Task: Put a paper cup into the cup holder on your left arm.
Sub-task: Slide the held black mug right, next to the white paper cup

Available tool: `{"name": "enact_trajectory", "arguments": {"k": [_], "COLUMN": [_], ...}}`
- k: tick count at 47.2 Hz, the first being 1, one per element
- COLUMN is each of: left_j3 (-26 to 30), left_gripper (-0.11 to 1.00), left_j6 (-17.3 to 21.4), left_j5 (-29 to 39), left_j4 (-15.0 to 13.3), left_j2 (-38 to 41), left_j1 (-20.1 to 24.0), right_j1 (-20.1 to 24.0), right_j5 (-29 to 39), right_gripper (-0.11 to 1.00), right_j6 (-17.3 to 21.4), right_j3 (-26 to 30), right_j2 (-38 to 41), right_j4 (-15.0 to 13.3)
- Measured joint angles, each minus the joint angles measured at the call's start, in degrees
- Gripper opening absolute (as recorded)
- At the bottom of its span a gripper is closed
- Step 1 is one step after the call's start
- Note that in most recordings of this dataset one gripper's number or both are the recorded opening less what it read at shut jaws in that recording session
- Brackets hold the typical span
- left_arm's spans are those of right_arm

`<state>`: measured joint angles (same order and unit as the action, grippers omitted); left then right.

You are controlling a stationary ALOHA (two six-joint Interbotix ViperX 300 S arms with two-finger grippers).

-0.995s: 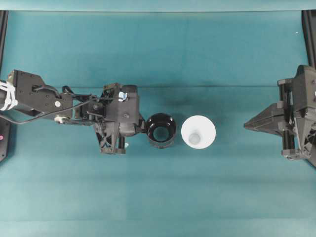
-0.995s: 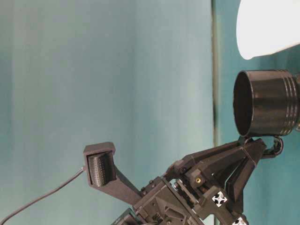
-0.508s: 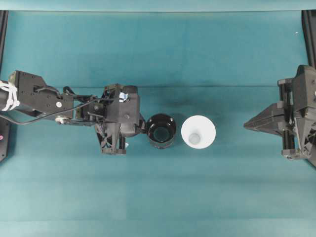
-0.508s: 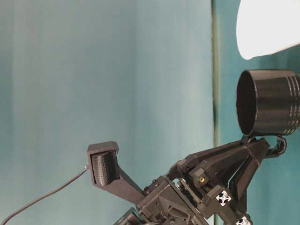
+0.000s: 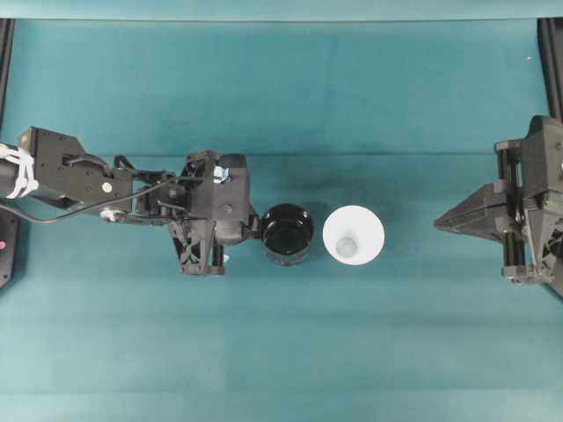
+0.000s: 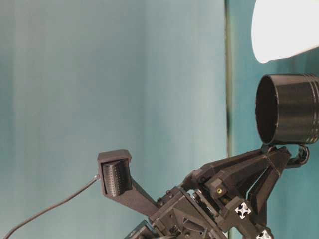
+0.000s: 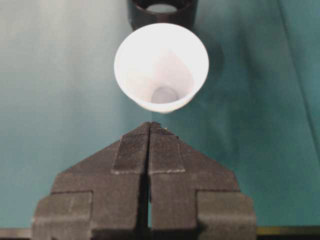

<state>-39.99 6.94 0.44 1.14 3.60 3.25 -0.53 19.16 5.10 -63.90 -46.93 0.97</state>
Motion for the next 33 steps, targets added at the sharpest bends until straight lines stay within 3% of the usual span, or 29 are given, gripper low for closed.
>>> {"name": "enact_trajectory", "arguments": {"k": [33], "left_j3": [0.1], "left_gripper": [0.3], "left_j6": [0.4], "left_j5": [-1.1], "left_j4": [0.0], "left_j2": [1.1], "left_j1": [0.0], "right_j1": [0.0], "right_j5": [0.1], "right_gripper": [-0.02], "right_j6": [0.0], "right_j3": [0.0], "right_j2": [0.0], "right_j4": [0.0]}}
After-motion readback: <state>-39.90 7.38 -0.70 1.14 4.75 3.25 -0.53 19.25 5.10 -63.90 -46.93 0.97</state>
